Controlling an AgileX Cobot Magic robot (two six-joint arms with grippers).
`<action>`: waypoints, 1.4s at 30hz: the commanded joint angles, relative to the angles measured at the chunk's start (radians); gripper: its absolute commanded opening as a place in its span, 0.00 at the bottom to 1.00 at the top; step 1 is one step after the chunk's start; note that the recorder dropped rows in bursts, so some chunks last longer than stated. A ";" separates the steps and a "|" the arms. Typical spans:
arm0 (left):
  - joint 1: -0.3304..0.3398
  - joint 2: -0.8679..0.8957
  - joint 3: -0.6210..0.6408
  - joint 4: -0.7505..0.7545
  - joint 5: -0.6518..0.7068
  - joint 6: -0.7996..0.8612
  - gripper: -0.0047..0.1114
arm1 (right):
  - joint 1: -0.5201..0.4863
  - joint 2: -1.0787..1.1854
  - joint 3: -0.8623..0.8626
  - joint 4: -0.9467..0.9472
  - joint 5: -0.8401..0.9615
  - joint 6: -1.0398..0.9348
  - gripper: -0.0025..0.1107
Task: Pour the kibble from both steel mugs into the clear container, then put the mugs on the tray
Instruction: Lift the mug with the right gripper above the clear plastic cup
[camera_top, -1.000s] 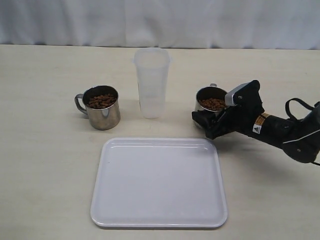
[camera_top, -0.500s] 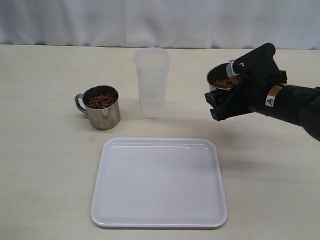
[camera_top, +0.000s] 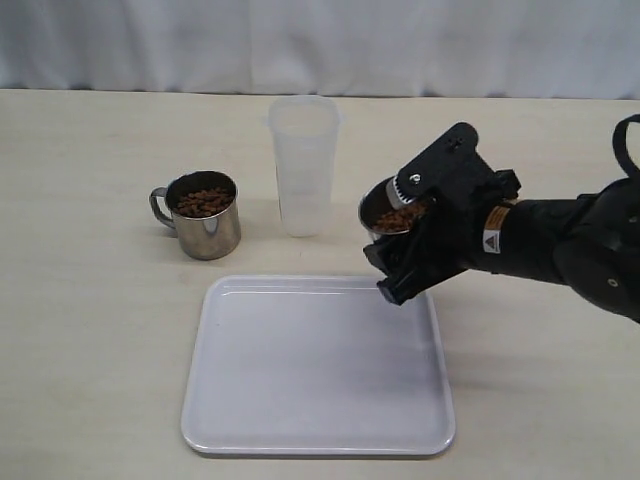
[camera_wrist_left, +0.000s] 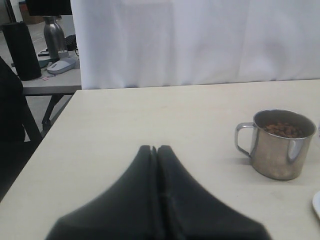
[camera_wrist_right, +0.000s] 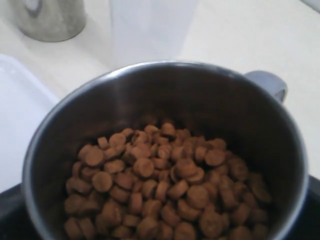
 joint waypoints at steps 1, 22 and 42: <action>0.005 -0.001 0.002 0.002 -0.006 -0.006 0.04 | 0.035 -0.009 0.000 0.007 0.017 -0.013 0.06; 0.005 -0.001 0.002 0.002 -0.010 -0.006 0.04 | 0.070 -0.048 -0.060 -1.363 0.315 1.359 0.06; 0.005 -0.001 0.002 0.002 -0.010 -0.006 0.04 | 0.070 0.034 -0.424 -1.439 0.382 1.250 0.06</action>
